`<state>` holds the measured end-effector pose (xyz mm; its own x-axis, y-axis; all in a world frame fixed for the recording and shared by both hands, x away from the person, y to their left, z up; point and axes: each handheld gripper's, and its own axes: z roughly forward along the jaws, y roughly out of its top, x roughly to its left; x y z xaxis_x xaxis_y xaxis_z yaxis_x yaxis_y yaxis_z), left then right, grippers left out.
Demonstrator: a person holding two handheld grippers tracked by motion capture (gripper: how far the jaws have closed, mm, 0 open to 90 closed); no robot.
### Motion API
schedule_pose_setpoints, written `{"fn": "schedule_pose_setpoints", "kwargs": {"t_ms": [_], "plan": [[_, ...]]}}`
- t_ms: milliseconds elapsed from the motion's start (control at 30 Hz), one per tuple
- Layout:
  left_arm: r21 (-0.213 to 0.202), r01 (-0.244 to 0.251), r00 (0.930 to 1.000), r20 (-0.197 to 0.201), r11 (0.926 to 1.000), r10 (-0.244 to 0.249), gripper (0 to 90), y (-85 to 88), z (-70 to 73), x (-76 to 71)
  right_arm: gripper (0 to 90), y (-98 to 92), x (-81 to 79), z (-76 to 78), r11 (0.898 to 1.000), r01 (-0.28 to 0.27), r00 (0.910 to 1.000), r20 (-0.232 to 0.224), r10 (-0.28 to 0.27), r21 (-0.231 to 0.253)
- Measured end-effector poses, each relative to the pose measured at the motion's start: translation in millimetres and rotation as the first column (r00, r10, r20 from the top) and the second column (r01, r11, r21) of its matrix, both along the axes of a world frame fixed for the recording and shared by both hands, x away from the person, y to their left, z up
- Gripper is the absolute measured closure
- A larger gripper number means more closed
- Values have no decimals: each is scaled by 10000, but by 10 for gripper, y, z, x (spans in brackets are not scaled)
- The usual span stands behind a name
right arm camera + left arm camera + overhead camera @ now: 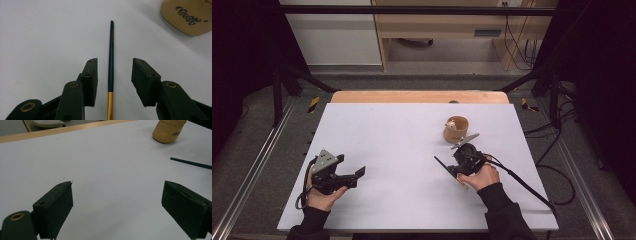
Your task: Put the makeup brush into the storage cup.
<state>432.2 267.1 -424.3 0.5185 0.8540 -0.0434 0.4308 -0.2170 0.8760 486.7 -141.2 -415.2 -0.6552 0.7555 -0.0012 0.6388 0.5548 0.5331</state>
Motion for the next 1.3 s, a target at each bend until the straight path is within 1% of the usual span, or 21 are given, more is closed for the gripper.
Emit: {"fn": "schedule_pose_setpoints", "kwargs": {"t_ms": [67, 133, 200, 267, 300, 400, 433, 467, 500, 700, 800, 867, 900, 933, 967, 1067, 1133, 1233, 1267, 1300], "plan": [[-12, 6, 10000, -7, 10000, -6, 96, -1, -2, 2, 568, 37, 23, -13, 9997, -164, 9997, -193, 161, -165], [-14, 13, 10000, -24, 10000, -13, 96, 0, -4, 3, 570, 48, 30, -28, 9997, -169, 9996, -231, 165, -154], [-9, 1, 10000, -26, 10000, -2, 96, 5, -5, 5, 577, 67, 52, -63, 9994, -146, 9989, -459, 132, -311], [-15, -1, 10000, -29, 10000, 1, 96, 6, -5, 5, 580, 71, 60, -76, 9992, -202, 9987, -484, 186, -335], [-8, 6, 10000, -29, 10000, -6, 96, 5, -6, 4, 584, 82, 71, -98, 9985, -293, 9978, -615, 264, -467], [-9, 9, 10000, -36, 10000, -9, 96, 2, -7, 4, 595, 92, 76, -104, 9986, -202, 9969, -767, 165, -481], [8, 13, 10000, -38, 10000, -13, 96, 1, -8, 4, 597, 85, 89, -111, 9983, -326, 9971, -702, 292, -485], [8, 13, 10000, -38, 10000, -13, 96, 1, -8, 4, 597, 85, 89, -111, 9983, -326, 9971, -702, 292, -485], [14, 19, 10000, -48, 10000, -18, 96, 0, -8, 4, 598, 92, 92, -113, 9985, -231, 9964, -825, 190, -494], [27, 20, 10000, -57, 10000, -20, 96, 0, -10, 6, 614, 109, 120, -153, 9981, -283, 9949, -982, 228, -543], [39, 27, 10000, -74, 10000, -27, 96, -2, -13, 7, 634, 121, 129, -183, 9971, -356, 9943, -1024, 287, -669], [64, 34, 10000, -80, 10000, -33, 96, -3, -16, 8, 646, 119, 142, -206, 9955, -498, 9942, -990, 418, -804], [74, 36, 10000, -80, 10000, -36, 96, -4, -16, 9, 652, 126, 141, -213, 9961, -400, 9940, -1049, 316, -788], [74, 36, 10000, -80, 10000, -36, 95, -4, -16, 9, 652, 126, 141, -213, 9961, -400, 9940, -1049, 316, -788], [74, 38, 10000, -83, 10000, -37, 95, -4, -16, 9, 670, 125, 155, -223, 9952, -476, 9938, -1044, 385, -860], [92, 45, 9999, -105, 9999, -44, 95, -4, -20, 14, 684, 128, 170, -240, 9943, -445, 9934, -1097, 339, -964], [105, 51, 9999, -97, 9999, -50, 96, -6, -21, 13, 693, 140, 169, -243, 9943, -342, 9922, -1228, 218, -1006], [115, 60, 9999, -109, 9999, -59, 95, -9, -22, 13, 701, 143, 178, -262, 9942, -463, 9917, -1236, 341, -973], [113, 59, 9999, -115, 9999, -58, 95, -9, -23, 13, 702, 150, 175, -271, 9946, -388, 9915, -1273, 263, -962], [114, 57, 9999, -117, 9999, -56, 95, -9, -23, 14, 705, 144, 185, -286, 9931, -529, 9924, -1164, 406, -1046]]}}
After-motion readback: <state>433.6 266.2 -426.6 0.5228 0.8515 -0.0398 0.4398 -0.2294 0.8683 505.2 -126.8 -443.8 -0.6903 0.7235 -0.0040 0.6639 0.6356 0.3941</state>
